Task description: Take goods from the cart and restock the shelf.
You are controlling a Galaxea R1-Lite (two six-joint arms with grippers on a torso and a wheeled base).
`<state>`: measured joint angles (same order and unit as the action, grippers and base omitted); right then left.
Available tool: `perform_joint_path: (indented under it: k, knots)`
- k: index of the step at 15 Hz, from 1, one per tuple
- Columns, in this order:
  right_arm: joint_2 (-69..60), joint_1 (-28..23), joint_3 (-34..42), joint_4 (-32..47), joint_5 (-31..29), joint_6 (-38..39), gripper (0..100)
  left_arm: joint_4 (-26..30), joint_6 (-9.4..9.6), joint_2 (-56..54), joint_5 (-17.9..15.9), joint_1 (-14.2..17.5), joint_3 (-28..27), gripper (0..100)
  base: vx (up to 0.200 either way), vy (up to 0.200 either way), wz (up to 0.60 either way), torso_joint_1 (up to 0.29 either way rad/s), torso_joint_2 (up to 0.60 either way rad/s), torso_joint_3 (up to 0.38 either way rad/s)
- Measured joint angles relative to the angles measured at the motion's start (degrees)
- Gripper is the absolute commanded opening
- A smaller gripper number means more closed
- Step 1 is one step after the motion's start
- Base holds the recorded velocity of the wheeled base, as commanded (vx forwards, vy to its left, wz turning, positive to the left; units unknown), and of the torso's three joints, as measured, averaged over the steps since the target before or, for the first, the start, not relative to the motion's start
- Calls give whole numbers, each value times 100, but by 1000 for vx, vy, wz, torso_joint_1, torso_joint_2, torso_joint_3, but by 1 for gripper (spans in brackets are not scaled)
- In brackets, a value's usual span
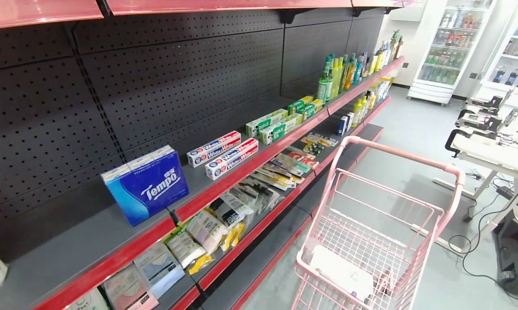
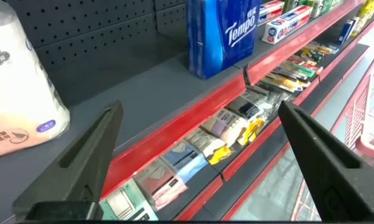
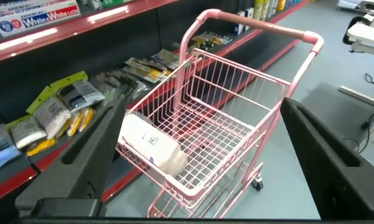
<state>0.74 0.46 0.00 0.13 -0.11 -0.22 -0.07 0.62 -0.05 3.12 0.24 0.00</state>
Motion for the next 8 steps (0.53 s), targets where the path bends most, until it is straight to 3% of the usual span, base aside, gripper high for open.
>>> perform_joint_path:
  k: [4,8]
  knots:
    - [151,-178,-82,49,-60,0,100,0,-2,0,7,0,0,100,0,0,0,0,0,0]
    - [1124,-180,-1413,87,-40,401,100,0,-2,0,0,0,0,100,0,0,0,0,0,0]
